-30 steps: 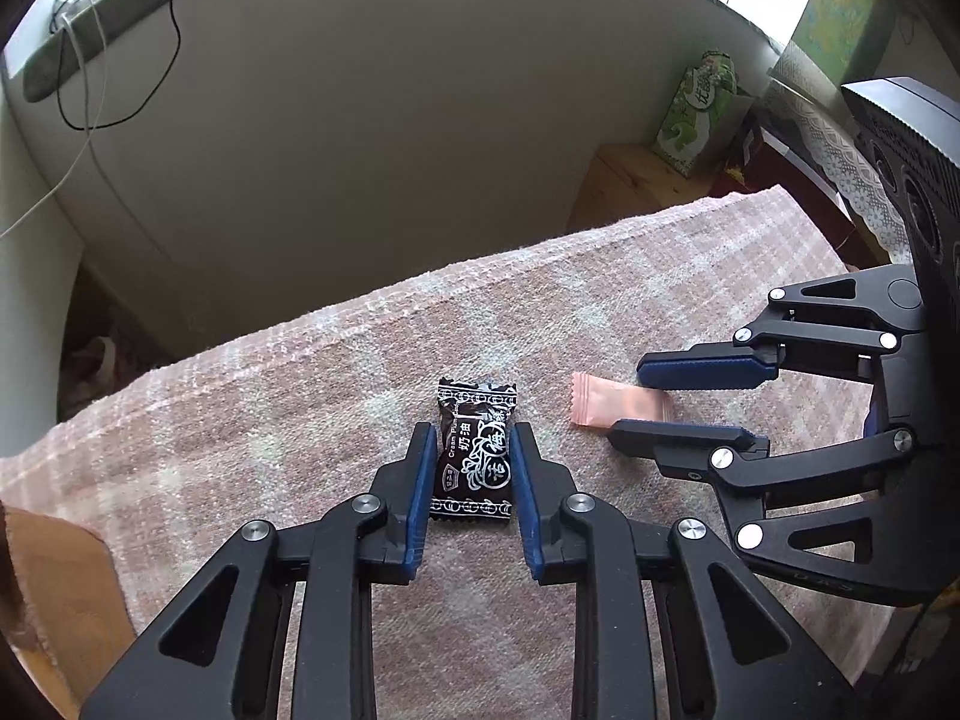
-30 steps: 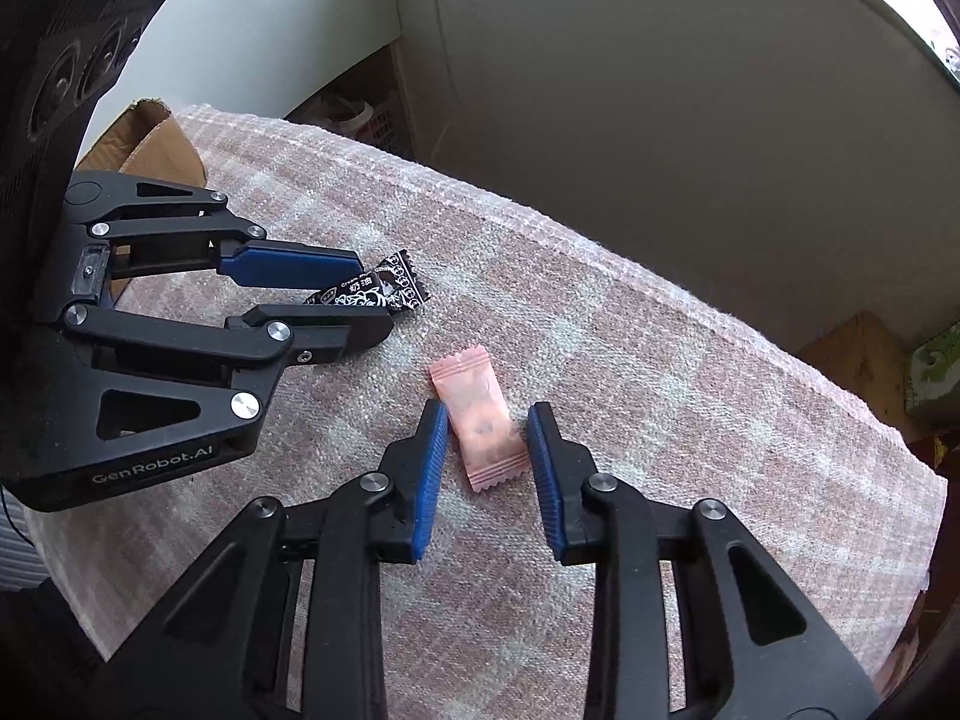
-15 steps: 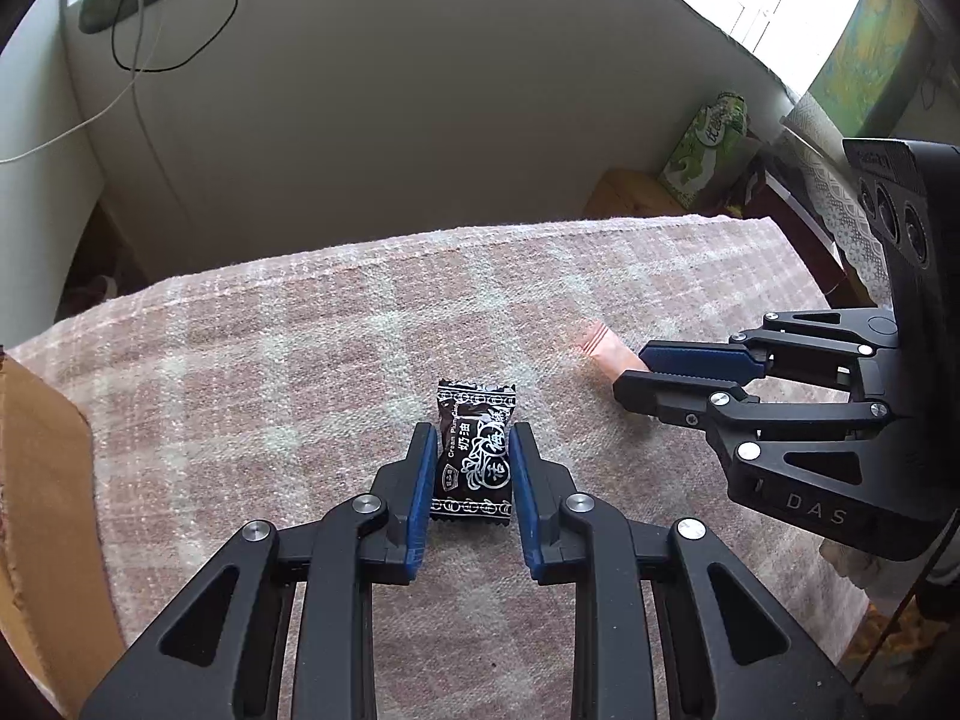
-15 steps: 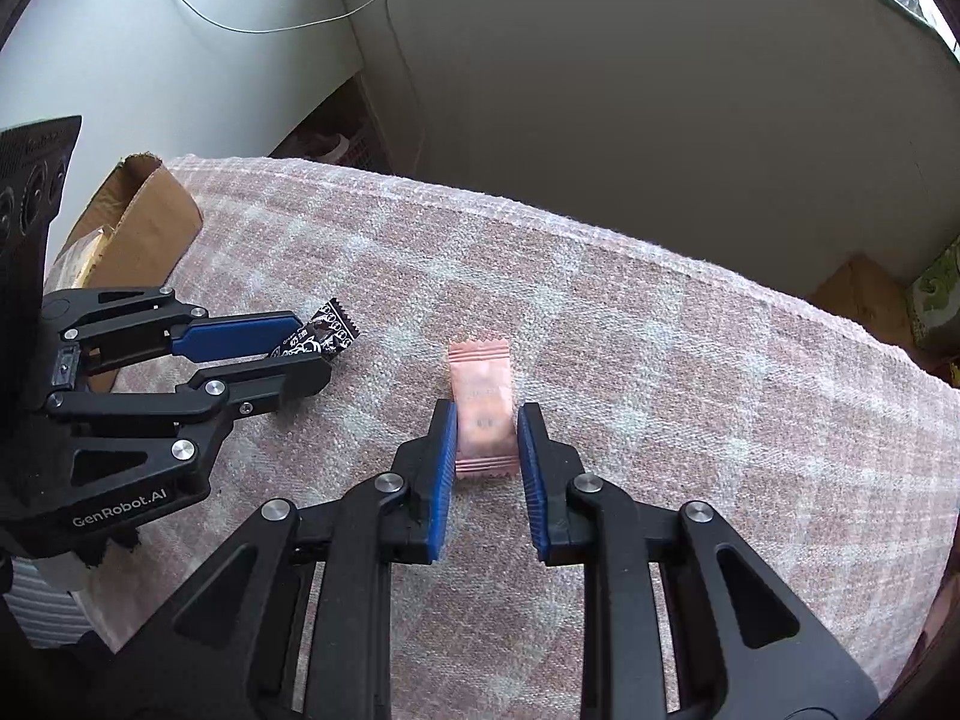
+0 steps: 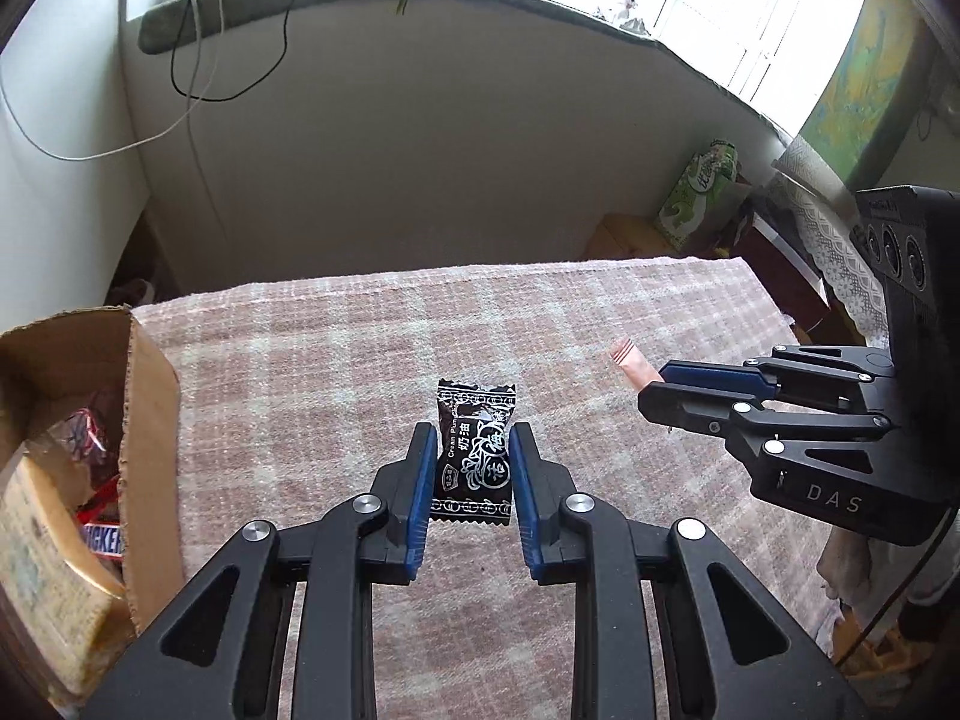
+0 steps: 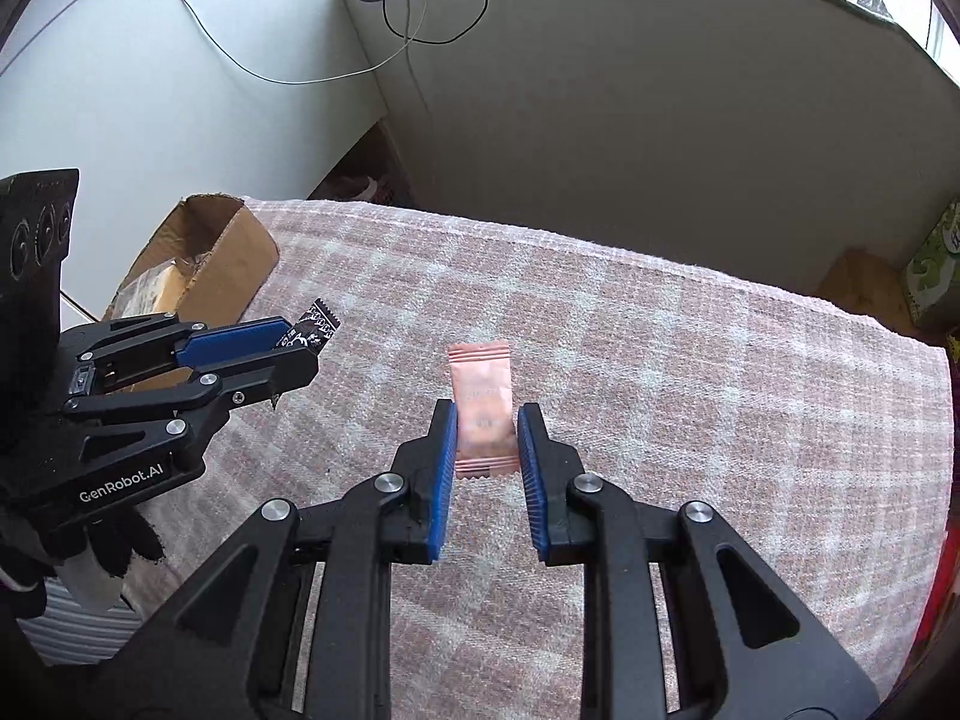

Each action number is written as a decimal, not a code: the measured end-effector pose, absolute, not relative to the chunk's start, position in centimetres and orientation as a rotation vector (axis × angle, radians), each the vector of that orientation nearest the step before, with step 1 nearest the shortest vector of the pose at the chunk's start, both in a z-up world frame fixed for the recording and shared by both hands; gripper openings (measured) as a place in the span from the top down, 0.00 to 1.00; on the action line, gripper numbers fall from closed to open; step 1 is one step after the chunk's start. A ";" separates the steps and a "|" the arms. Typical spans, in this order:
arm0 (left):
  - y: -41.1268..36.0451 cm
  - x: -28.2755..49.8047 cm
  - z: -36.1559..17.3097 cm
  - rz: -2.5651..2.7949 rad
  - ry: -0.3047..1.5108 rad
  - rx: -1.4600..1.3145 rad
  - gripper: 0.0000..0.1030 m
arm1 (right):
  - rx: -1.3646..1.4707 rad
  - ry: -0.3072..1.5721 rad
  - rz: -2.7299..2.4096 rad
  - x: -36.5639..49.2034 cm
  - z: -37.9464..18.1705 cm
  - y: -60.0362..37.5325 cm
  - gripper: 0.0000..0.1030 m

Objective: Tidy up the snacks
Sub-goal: 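Carry both candies over the box, then open both tools to drop the candies into the box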

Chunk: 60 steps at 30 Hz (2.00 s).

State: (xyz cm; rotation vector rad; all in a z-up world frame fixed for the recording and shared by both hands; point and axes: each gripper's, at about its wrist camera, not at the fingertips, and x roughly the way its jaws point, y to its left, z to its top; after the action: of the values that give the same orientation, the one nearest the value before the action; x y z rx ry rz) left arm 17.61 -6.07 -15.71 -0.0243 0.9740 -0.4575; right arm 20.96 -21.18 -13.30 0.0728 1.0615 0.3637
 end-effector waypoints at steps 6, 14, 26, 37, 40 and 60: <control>-2.4 15.6 -12.6 -0.411 0.919 -0.058 0.78 | 0.063 1.025 0.395 20.1 -10.7 -18.8 0.79; 2.0 13.6 -10.2 -0.342 0.858 -0.080 0.78 | 0.051 0.998 0.454 19.6 -8.6 -14.6 0.79; 8.7 12.5 -10.3 -0.234 0.841 -0.156 0.78 | -0.005 0.963 0.577 21.0 -6.6 -6.5 0.79; 13.7 14.5 -11.1 -0.132 0.865 -0.186 0.78 | -0.061 0.978 0.651 23.6 -7.2 -0.5 0.79; 14.1 15.4 -11.3 -0.113 0.873 -0.172 0.78 | -0.070 0.993 0.657 24.5 -7.8 0.5 0.79; 14.3 19.2 -12.9 -0.069 0.922 -0.130 0.78 | -0.085 1.080 0.620 28.1 -11.1 3.1 0.79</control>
State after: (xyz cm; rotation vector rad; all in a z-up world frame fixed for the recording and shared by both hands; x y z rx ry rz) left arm 19.17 14.33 -12.86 -0.1300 0.9219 -0.0692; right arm 28.11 3.07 -11.06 -0.0845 1.0804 0.6200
